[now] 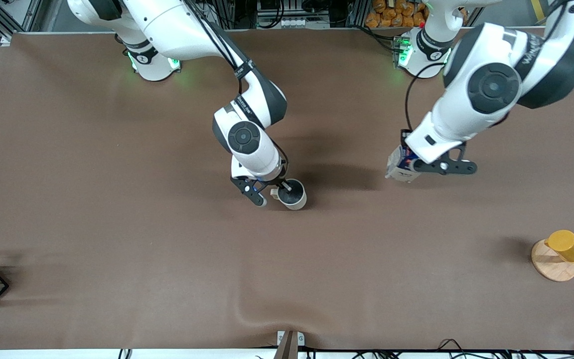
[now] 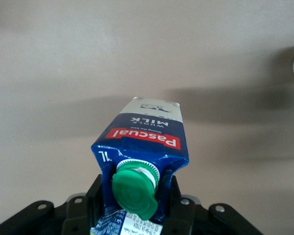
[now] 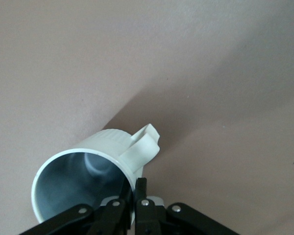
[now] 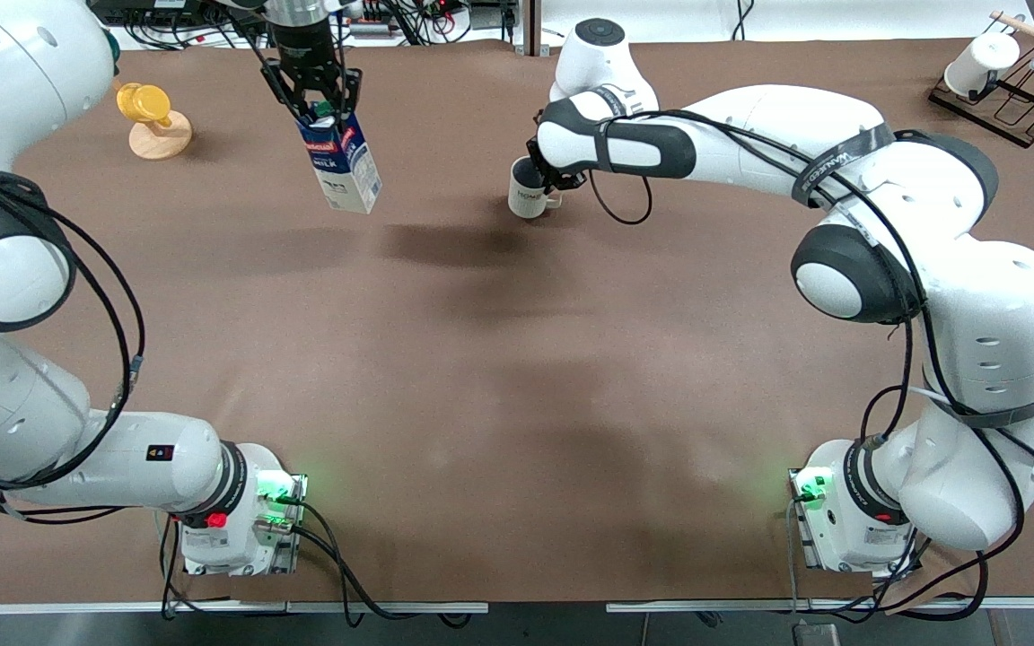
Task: Place milk next to cup
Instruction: 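Lift the carton with the left gripper while the right gripper releases the mug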
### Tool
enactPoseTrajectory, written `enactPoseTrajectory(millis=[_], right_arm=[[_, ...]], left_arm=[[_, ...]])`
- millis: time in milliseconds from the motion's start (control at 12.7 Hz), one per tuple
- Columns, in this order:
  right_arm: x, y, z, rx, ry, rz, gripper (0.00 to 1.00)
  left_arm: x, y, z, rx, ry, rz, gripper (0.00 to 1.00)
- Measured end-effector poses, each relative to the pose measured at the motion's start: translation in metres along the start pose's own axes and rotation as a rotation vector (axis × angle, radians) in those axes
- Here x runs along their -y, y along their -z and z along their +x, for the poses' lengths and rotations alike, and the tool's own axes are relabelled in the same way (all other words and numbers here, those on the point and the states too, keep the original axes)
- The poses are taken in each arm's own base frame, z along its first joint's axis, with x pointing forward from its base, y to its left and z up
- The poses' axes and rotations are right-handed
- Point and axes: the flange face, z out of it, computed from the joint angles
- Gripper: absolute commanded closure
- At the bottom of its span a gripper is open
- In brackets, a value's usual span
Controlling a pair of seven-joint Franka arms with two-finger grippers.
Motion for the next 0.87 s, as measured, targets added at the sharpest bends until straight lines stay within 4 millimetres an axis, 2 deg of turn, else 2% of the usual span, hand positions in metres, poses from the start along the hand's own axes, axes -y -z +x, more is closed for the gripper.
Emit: enactPoseTrajectory(millis=[157, 315, 472, 629, 787, 865], right_arm=[[0.000, -0.001, -0.005, 0.000, 0.004, 0.000, 0.00], [0.002, 0.002, -0.001, -0.005, 0.000, 0.006, 0.00], [0.007, 0.019, 0.007, -0.002, -0.006, -0.015, 0.00], [0.012, 0.055, 0.023, 0.014, -0.020, -0.063, 0.00], [0.009, 0.111, 0.058, 0.023, 0.003, -0.066, 0.00], [0.000, 0.141, 0.081, 0.026, 0.035, -0.075, 0.00]], left_arm=[[-0.014, 0.007, -0.006, -0.002, -0.012, 0.002, 0.46], [-0.026, 0.008, -0.010, -0.001, -0.004, 0.006, 0.46], [-0.044, 0.004, -0.014, 0.004, 0.007, 0.011, 0.46], [-0.060, -0.001, -0.017, 0.011, 0.026, 0.017, 0.46], [-0.076, -0.007, -0.021, 0.020, 0.040, 0.023, 0.46], [-0.087, -0.010, -0.024, 0.024, 0.042, 0.028, 0.46]])
